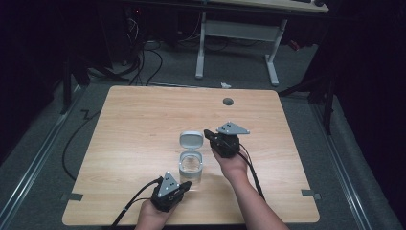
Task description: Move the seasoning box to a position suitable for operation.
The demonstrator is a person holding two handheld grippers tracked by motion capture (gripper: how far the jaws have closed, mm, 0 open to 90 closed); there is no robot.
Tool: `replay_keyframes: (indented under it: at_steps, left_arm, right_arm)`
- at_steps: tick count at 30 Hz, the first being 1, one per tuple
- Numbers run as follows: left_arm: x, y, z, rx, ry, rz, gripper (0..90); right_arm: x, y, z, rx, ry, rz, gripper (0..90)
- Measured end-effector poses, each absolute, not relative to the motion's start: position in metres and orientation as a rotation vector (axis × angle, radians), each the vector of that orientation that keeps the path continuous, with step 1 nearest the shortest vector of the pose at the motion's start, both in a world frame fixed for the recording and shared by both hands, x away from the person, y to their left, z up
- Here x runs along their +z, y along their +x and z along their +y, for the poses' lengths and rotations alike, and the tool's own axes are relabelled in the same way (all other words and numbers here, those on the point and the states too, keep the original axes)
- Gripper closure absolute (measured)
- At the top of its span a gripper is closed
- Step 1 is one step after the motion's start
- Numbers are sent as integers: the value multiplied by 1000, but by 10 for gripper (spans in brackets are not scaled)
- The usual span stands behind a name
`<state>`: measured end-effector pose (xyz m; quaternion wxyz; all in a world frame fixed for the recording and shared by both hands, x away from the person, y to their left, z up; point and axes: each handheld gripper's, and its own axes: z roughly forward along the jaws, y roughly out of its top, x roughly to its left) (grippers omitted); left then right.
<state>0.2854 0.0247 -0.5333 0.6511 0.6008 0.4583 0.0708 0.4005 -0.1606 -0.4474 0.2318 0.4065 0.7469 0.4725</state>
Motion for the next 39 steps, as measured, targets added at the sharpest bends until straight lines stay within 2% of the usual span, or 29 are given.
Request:
replay_keyframes:
  at_steps: [20,32,39]
  left_arm:
    - [-533,290,25,152,1353,1066,898]
    - [-533,289,25,148,1350,1062,893]
    - [-529,287,32,84,1376,1049,871]
  right_arm:
    - [-434,381,-153,1337,1039,2060,896]
    - [-444,349,-150,1359,994,2087,878]
    - [-446,347,-158,1345,1018,2075,859]
